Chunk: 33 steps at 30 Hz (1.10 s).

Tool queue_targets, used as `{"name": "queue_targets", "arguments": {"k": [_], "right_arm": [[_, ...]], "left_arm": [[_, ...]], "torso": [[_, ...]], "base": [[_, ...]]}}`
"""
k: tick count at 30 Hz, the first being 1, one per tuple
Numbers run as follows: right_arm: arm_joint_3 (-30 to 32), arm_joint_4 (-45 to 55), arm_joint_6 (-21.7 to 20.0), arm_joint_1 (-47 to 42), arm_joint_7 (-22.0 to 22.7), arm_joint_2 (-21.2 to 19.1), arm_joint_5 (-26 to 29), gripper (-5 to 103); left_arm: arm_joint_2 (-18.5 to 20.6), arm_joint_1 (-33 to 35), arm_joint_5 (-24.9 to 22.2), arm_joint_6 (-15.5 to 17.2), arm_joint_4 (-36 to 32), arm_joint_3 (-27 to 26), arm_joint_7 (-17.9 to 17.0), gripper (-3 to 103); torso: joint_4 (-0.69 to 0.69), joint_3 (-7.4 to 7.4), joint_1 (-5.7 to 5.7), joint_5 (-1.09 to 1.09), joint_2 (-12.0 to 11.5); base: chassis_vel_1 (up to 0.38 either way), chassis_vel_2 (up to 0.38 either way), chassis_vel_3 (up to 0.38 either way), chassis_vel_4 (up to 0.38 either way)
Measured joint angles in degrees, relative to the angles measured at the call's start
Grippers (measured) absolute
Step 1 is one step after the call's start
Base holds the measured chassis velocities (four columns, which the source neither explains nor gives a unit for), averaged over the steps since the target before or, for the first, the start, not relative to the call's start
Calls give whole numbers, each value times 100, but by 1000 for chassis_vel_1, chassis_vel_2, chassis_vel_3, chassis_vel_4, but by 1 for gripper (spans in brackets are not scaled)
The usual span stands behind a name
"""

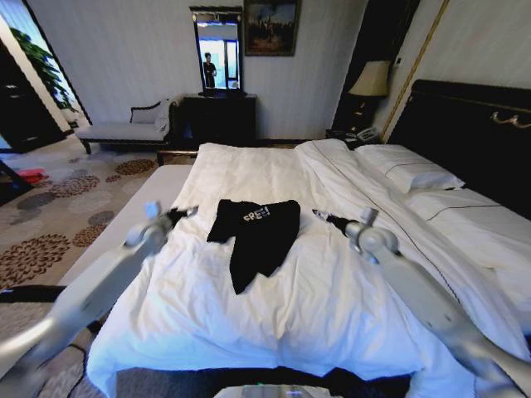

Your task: Fold the clothes on the bed.

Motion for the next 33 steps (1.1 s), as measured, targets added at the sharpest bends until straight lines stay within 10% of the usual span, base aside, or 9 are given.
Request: {"name": "queue_targets", "arguments": {"k": [9, 17, 33], "right_arm": [[1088, 1381, -253, -2216, -91, 552, 97, 100], [853, 1841, -406, -2973, -257, 1037, -170, 100], [-585, 803, -423, -1817, -139, 1514, -164, 100]], "left_arm": [[-556, 2510, 776, -183, -1083, -1646, 206, 100], [-1459, 4460, 1435, -616, -1664, -2565, 1347, 100], [-2073, 4970, 902, -606, -1838, -2352, 1523, 100]], "torso": [[0, 0, 1, -2, 0], [6, 1, 1, 2, 0], [3, 2, 3, 0, -2]], "base": [[0, 0, 0, 0], [0, 0, 0, 0], [0, 0, 0, 0]]}}
